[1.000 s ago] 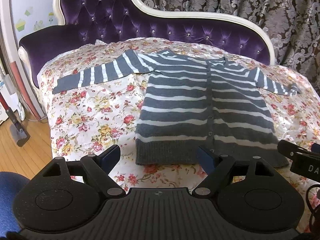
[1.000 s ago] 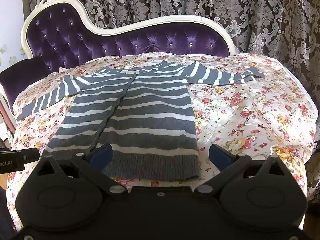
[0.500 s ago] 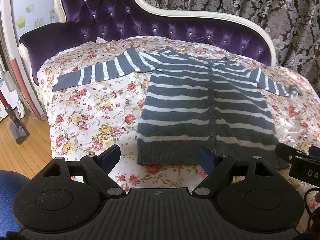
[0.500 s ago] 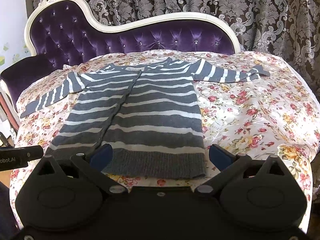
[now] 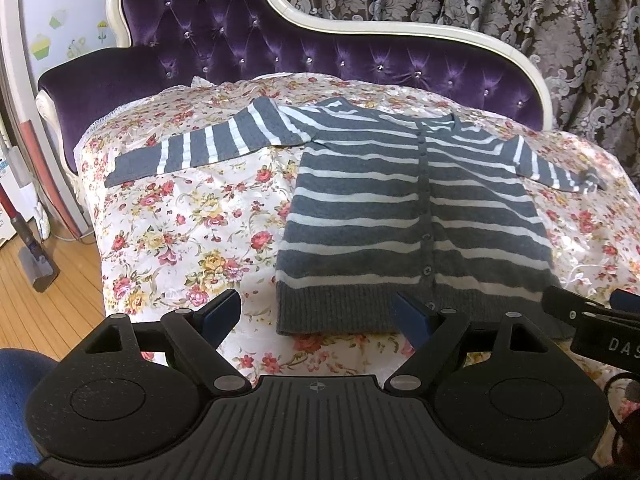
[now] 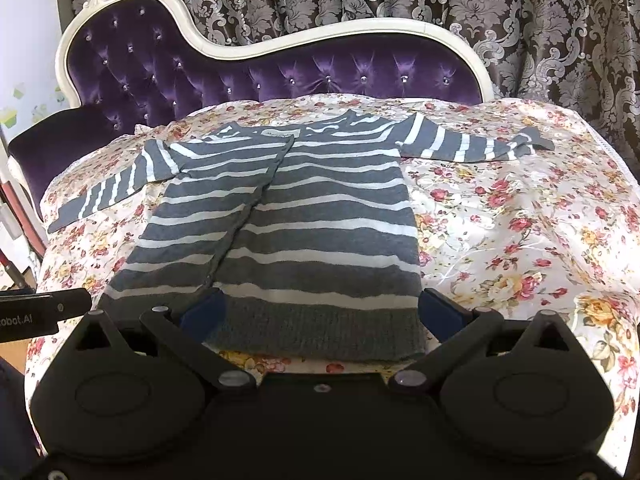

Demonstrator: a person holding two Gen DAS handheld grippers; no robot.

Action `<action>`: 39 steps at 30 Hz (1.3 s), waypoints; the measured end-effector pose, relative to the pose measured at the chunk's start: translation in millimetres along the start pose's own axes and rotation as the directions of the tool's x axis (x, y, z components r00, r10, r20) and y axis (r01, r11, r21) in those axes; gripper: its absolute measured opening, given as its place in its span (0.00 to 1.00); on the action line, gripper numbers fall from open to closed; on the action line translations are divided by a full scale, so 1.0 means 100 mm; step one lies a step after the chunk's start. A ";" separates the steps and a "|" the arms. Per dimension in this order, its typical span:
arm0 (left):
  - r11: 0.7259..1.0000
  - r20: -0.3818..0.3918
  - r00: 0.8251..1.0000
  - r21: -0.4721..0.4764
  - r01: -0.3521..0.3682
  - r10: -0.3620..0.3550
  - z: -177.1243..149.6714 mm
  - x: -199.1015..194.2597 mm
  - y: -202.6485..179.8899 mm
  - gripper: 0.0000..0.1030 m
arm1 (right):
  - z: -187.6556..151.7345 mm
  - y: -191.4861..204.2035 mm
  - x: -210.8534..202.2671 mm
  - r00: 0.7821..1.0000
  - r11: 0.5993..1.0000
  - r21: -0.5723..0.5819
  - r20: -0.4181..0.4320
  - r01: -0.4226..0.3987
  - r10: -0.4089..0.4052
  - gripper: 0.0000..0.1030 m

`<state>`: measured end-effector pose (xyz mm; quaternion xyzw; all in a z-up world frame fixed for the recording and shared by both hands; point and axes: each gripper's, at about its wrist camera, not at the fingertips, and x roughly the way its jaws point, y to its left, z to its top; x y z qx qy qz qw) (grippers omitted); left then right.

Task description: Fold small clothes

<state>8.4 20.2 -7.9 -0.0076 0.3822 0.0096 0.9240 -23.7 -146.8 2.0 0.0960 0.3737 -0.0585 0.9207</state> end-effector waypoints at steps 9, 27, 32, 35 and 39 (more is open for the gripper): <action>1.000 -0.010 1.000 -0.007 0.007 -0.008 0.01 0.06 0.04 0.80 | 0.01 0.01 0.07 0.999 1.000 0.010 -0.028 -0.028 0.028 0.99; 0.999 -0.043 0.998 0.006 0.044 -0.043 0.08 0.30 0.04 0.80 | 0.10 -0.06 0.25 0.998 0.998 0.042 -0.047 -0.039 0.041 0.99; 0.998 -0.054 0.997 0.021 0.054 -0.053 0.16 0.42 0.03 0.80 | 0.17 -0.11 0.32 0.998 0.998 0.056 -0.054 -0.036 0.039 0.99; 0.997 -0.056 0.997 0.033 0.063 -0.061 0.24 0.49 0.02 0.80 | 0.22 -0.16 0.38 0.998 0.997 0.072 -0.060 -0.025 0.030 0.99; 0.996 -0.055 0.996 0.052 0.075 -0.072 0.37 0.59 -0.02 0.80 | 0.32 -0.23 0.47 0.997 0.995 0.102 -0.070 -0.018 0.025 0.99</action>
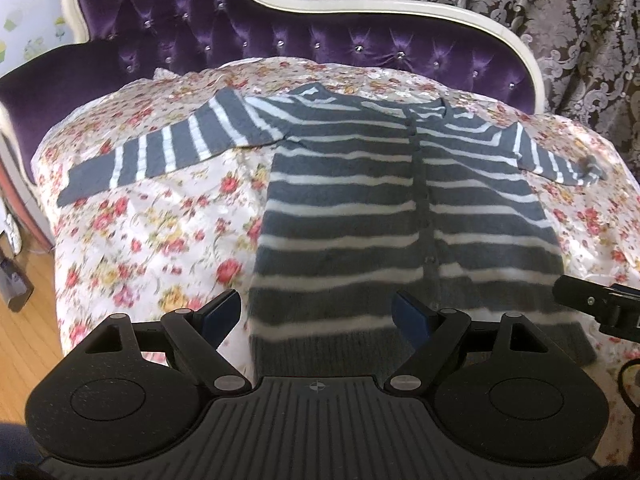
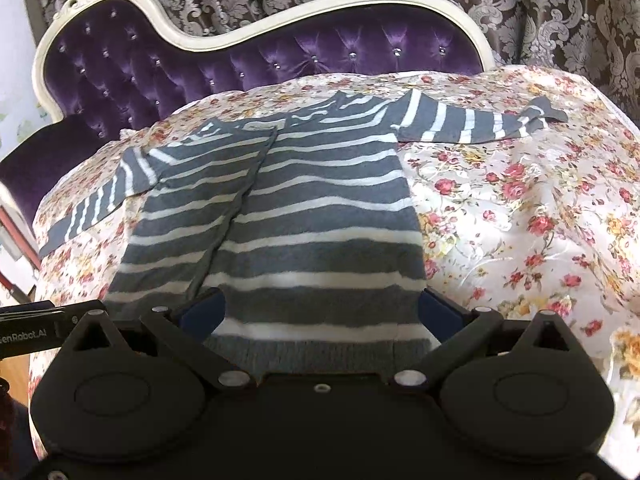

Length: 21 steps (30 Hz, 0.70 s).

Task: Fold small clothes
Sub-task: 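Grasp the grey sleeve cuff with the right tool and lift it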

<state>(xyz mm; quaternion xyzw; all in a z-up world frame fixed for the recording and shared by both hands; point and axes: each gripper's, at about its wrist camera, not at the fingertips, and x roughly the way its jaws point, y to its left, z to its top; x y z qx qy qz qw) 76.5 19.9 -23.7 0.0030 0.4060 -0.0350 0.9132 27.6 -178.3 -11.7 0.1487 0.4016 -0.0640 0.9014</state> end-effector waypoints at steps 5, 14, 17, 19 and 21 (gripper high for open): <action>0.999 -0.006 1.000 0.019 0.027 -0.027 0.21 0.18 -0.01 0.80 | 0.20 -0.09 0.15 1.000 0.999 0.034 -0.014 0.005 -0.004 0.99; 0.997 -0.013 0.998 0.048 0.062 -0.062 0.62 0.61 0.04 0.80 | 0.77 -0.47 0.46 0.998 0.992 0.109 0.008 0.060 -0.061 0.99; 0.996 -0.012 0.998 0.062 0.058 -0.058 0.77 0.76 0.06 0.80 | 1.02 -0.70 0.56 0.995 0.986 0.141 0.018 0.090 -0.093 0.99; 0.996 -0.010 0.998 0.067 0.061 -0.060 0.85 0.87 0.08 0.80 | 1.21 -0.89 0.63 0.990 0.979 0.160 0.034 0.126 -0.133 0.99; 0.996 -0.012 0.998 0.063 0.059 -0.059 0.92 0.96 0.10 0.80 | 1.38 -1.09 0.72 0.981 0.968 0.176 0.045 0.178 -0.189 0.99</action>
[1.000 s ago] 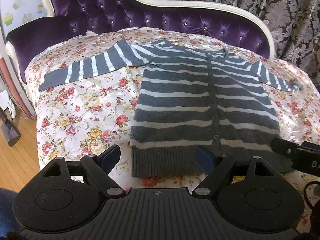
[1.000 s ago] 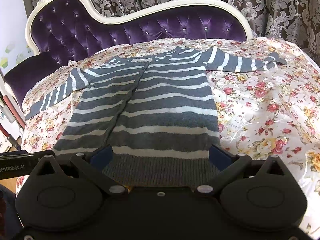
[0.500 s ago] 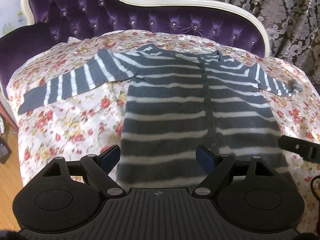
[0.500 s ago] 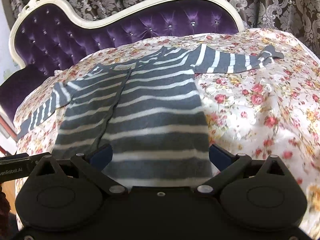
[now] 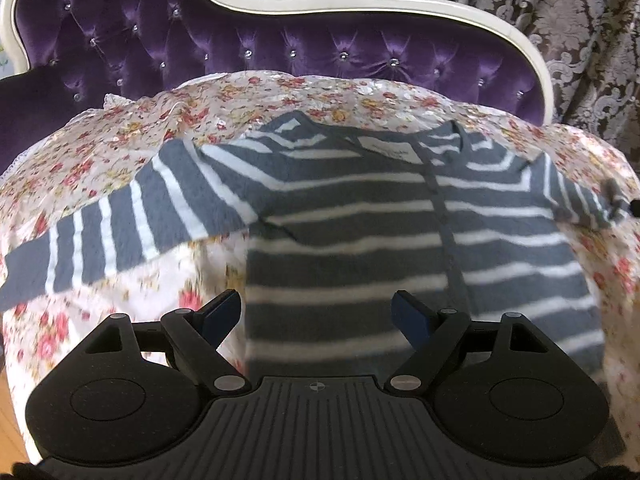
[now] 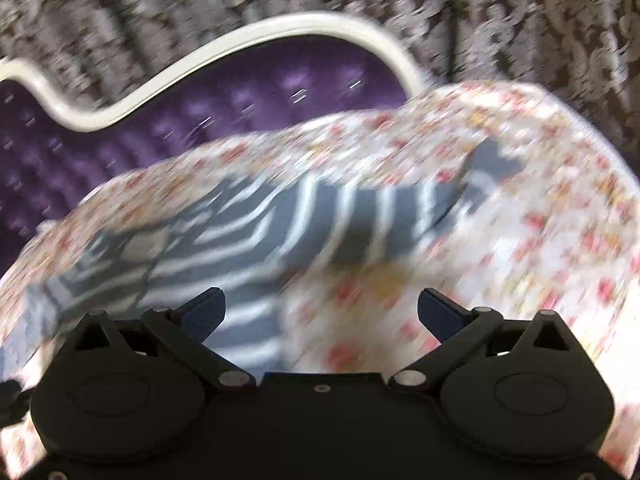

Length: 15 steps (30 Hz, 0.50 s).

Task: Fold small clothes
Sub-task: 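Grasp the grey sleeve cuff with the right tool and lift it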

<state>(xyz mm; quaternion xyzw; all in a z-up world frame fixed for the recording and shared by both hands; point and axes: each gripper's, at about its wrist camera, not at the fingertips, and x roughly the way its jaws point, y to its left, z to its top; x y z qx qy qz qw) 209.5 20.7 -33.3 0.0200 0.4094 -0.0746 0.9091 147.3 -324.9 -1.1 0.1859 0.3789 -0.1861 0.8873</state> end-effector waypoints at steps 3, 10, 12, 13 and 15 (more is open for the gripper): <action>1.000 -0.015 1.000 -0.008 0.003 -0.003 0.08 0.18 0.04 0.80 | 0.25 -0.27 0.21 0.997 0.996 0.051 0.011 0.072 -0.073 0.99; 0.999 -0.122 0.992 -0.040 0.012 -0.017 0.02 0.60 0.08 0.81 | 0.57 -0.93 0.66 0.987 0.968 0.191 0.002 0.160 -0.163 0.96; 1.000 -0.096 0.995 -0.028 0.003 -0.005 0.01 0.58 0.07 0.82 | 0.60 -1.07 0.78 0.990 0.961 0.240 -0.014 0.142 -0.142 0.93; 1.000 -0.090 0.996 -0.025 0.003 -0.005 -0.01 0.58 0.07 0.84 | 0.61 -1.14 0.83 0.991 0.953 0.273 -0.023 0.130 -0.129 0.92; 1.000 -0.073 0.997 -0.030 0.006 -0.008 -0.04 0.58 0.07 0.86 | 0.61 -1.26 0.93 0.994 0.936 0.335 -0.036 0.109 -0.103 0.89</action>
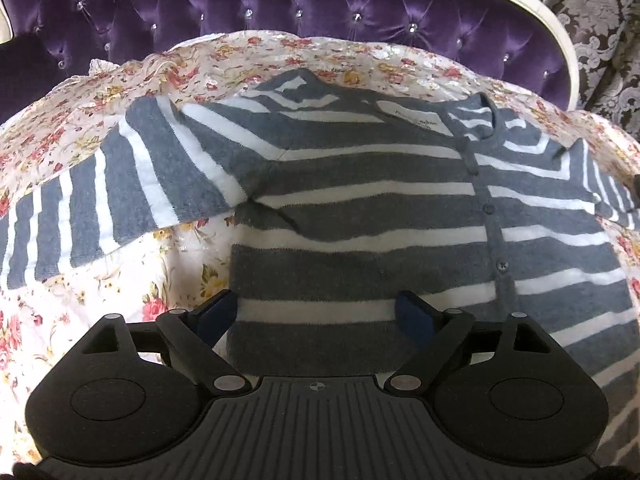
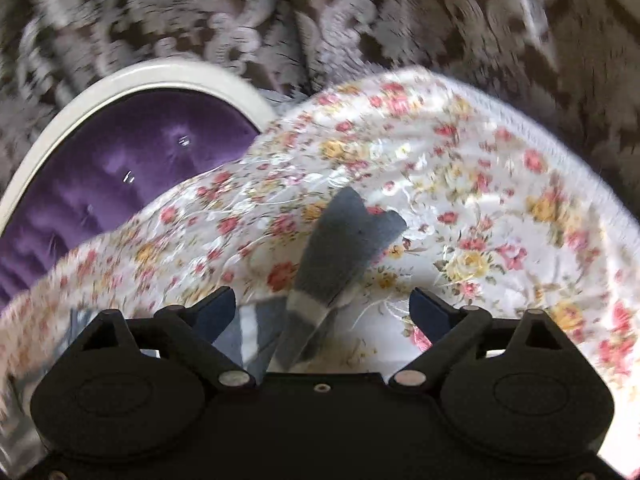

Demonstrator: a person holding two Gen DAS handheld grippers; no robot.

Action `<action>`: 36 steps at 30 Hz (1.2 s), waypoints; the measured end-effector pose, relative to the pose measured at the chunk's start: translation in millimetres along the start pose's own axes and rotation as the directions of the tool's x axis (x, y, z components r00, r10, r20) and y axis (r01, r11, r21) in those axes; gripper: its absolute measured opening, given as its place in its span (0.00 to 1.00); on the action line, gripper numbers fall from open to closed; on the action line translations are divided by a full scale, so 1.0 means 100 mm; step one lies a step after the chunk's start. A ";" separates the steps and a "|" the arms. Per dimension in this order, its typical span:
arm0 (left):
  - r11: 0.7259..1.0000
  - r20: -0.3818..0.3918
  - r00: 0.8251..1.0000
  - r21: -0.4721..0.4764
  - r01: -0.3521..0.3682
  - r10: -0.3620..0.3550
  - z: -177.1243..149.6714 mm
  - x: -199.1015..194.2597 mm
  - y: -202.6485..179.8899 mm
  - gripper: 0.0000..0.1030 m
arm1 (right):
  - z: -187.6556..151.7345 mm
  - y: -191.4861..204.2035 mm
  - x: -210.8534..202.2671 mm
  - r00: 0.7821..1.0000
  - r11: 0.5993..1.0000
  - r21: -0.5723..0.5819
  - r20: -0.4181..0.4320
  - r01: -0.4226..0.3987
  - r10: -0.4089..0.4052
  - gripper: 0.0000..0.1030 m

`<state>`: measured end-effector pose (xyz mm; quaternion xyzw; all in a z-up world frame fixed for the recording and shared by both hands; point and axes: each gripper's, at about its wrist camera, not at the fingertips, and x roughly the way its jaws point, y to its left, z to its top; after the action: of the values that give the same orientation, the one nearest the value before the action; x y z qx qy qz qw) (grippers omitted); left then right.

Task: Fold small clothes
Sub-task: 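Grasp the grey sleeve cuff with the right tool and lift it, then carry the held sleeve across the cardigan body and open the right tool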

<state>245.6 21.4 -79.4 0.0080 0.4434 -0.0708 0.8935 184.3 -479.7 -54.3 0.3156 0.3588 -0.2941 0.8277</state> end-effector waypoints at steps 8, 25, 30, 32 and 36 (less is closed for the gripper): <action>0.999 0.023 1.000 0.034 0.011 -0.012 -0.05 0.05 -0.02 0.99 | 0.08 -0.15 0.32 1.000 0.996 0.089 -0.002 -0.018 0.018 0.59; 0.999 0.026 0.999 0.021 0.032 -0.032 0.02 -0.12 0.06 0.98 | 0.11 0.72 -0.40 0.981 0.962 -0.240 0.110 -0.128 0.158 0.26; 0.999 0.065 0.997 -0.001 0.047 -0.047 0.08 -0.26 0.13 0.98 | -0.10 1.40 -0.75 0.950 0.883 -0.403 0.092 -0.239 0.299 0.26; 0.999 0.077 0.996 -0.009 0.051 -0.050 0.10 -0.31 0.16 0.98 | -0.24 1.69 -0.85 0.932 0.838 -0.464 0.070 -0.286 0.357 0.26; 0.998 0.096 0.994 -0.027 0.054 -0.051 0.11 -0.38 0.23 0.98 | -0.59 2.22 -0.90 0.894 0.743 -0.551 -0.010 -0.380 0.449 0.26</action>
<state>234.9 48.2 -43.2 -0.0202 0.4011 -0.0880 0.9116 267.2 -273.6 53.2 0.1233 0.2958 -0.0087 0.9472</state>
